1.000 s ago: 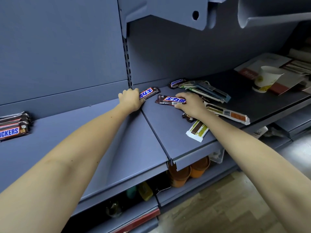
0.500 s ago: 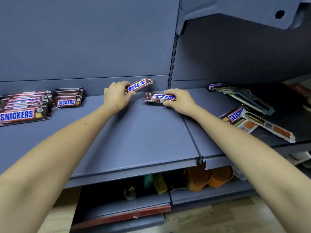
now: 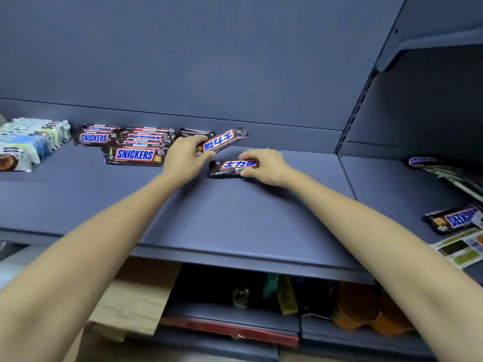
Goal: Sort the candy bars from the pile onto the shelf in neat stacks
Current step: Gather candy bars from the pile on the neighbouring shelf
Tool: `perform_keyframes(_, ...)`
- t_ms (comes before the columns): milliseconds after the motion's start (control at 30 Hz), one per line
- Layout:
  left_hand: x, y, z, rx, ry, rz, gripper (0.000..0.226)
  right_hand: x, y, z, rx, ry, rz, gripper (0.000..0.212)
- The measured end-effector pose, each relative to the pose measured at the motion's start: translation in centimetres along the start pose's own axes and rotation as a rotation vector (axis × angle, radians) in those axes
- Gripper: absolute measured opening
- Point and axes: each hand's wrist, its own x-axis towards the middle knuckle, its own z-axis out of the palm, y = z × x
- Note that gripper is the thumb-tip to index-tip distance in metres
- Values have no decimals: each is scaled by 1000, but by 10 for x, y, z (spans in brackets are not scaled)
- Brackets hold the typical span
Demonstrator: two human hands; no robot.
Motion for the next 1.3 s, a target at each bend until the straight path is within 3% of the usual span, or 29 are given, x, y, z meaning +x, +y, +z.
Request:
perform_keyframes(200, -5, 4, -4, -101, -30, -18, 40, -2, -1, 4, -57, -72, 14, 40)
perform_keyframes(367, -12, 27, -2, -614, -240, -111, 20, 1, -8, -2, 366, 100, 103, 35)
perform_keyframes(500, -15, 37, 0, -904, -365, -226, 35, -1, -17, -11, 772, 208, 166, 20)
perform_keyframes(700, -21, 44, 1, -913, -447, -240, 30, 2, -22, -12, 948, 252, 245, 23)
perform_keyframes(867, -19, 35, -6, -791, -389, -308, 30, 1, -27, -11, 858, 209, 150, 5)
perform_keyframes(933, -17, 32, -11, -770, -327, -300, 24, 2, -31, -6, 760, 175, 93, 10)
perform_keyframes(1100, -23, 29, -18, -905, -227, -338, 7, 4, -48, 3, 697, 105, 33, 36)
perform_keyframes(1233, -31, 15, -21, -1016, -99, -400, 6, 9, -60, 7, 839, 80, 128, 29)
perform_keyframes(1300, -35, 6, -21, -1129, -25, -476, 18, 11, -65, 11, 858, 28, 172, 27)
